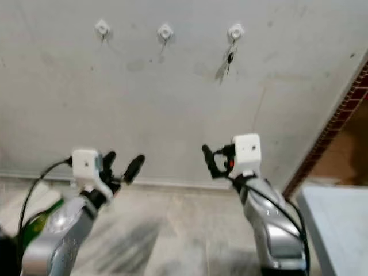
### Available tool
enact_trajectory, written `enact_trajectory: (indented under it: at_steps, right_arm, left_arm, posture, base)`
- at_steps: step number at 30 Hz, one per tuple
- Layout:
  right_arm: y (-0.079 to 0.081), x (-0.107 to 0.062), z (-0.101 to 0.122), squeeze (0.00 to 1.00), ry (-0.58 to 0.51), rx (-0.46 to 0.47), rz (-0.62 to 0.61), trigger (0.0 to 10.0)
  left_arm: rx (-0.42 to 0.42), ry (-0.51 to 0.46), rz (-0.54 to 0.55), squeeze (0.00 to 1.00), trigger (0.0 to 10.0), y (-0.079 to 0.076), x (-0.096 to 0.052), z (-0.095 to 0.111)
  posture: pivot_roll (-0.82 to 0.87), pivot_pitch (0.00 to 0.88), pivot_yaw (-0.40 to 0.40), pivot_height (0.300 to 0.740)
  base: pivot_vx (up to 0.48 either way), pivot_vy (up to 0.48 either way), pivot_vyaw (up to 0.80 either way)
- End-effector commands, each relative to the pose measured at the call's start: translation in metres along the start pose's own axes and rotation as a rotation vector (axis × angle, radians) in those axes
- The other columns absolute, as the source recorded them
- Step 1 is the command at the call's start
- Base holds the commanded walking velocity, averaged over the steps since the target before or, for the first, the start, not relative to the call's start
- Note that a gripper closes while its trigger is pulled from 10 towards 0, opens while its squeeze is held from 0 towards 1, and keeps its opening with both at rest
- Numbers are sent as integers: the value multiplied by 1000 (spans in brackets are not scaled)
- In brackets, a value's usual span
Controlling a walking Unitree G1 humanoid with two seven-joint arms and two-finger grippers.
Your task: Hang keys on a hook
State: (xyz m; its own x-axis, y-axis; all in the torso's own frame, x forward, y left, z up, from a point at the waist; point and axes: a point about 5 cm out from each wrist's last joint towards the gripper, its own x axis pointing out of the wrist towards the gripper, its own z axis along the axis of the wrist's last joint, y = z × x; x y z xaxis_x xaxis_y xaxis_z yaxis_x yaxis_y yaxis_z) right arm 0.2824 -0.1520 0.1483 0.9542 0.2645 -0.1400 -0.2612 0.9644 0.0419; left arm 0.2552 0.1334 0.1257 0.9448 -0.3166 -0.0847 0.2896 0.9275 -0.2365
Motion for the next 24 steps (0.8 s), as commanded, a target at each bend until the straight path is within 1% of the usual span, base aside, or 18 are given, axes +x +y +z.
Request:
enact_trajectory:
  at_steps: [1,8,16,19,24]
  right_arm:
    - [-5,-1,3,0,-11,7,-23,10000]
    - [-2,-3,2,0,-12,3,-14,10000]
    - [-2,-3,1,0,3,2,-15,10000]
    - [-3,-4,0,0,8,1,-18,10000]
    - [-2,-4,-1,0,11,0,-23,10000]
  left_arm:
    - [-4,10,1,0,10000,-1,-1,-2]
    - [-4,14,-17,0,10000,-4,-1,-3]
    - [-18,15,-3,0,10000,-2,-2,-2]
    - [-19,20,1,0,10000,-3,-3,-3]
    - [-26,27,0,0,10000,-4,-5,-4]
  posture:
    - [2,0,16,740]
    - [-2,2,18,740]
    - [-2,17,17,740]
    - [-2,19,18,740]
    - [0,21,20,740]
  base:
    - [0,0,0]
    - [0,0,0]
    - [0,0,0]
    - [0,0,-644]
    - [0,455,-775]
